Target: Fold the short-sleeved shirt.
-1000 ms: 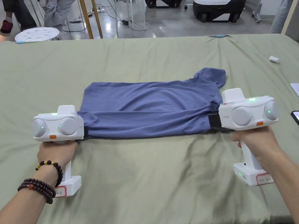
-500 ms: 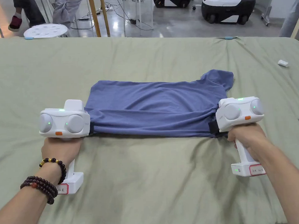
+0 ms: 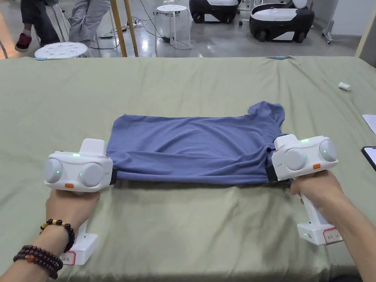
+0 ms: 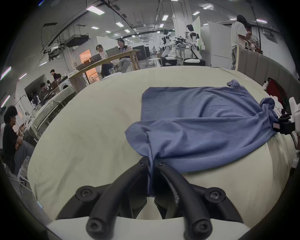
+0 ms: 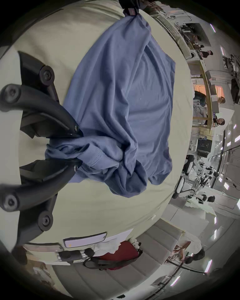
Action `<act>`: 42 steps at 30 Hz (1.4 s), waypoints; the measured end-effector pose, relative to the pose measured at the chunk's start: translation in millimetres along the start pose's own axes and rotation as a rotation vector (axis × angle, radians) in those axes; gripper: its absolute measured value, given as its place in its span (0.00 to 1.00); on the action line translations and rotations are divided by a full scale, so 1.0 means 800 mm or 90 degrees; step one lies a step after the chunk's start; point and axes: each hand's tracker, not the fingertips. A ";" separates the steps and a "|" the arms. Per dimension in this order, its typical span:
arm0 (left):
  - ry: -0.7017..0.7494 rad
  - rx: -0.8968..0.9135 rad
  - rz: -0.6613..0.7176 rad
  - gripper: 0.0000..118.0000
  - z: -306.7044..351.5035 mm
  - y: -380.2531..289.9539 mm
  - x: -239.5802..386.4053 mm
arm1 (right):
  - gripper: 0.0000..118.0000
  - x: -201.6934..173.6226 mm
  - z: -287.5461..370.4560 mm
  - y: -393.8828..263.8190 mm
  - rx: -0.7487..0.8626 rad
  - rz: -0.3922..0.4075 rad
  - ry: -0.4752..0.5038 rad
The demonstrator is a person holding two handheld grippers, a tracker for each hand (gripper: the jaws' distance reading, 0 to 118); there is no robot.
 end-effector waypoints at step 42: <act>-0.026 0.099 0.050 0.00 0.070 0.015 0.013 | 0.00 -0.033 0.154 -0.080 0.183 -0.048 0.008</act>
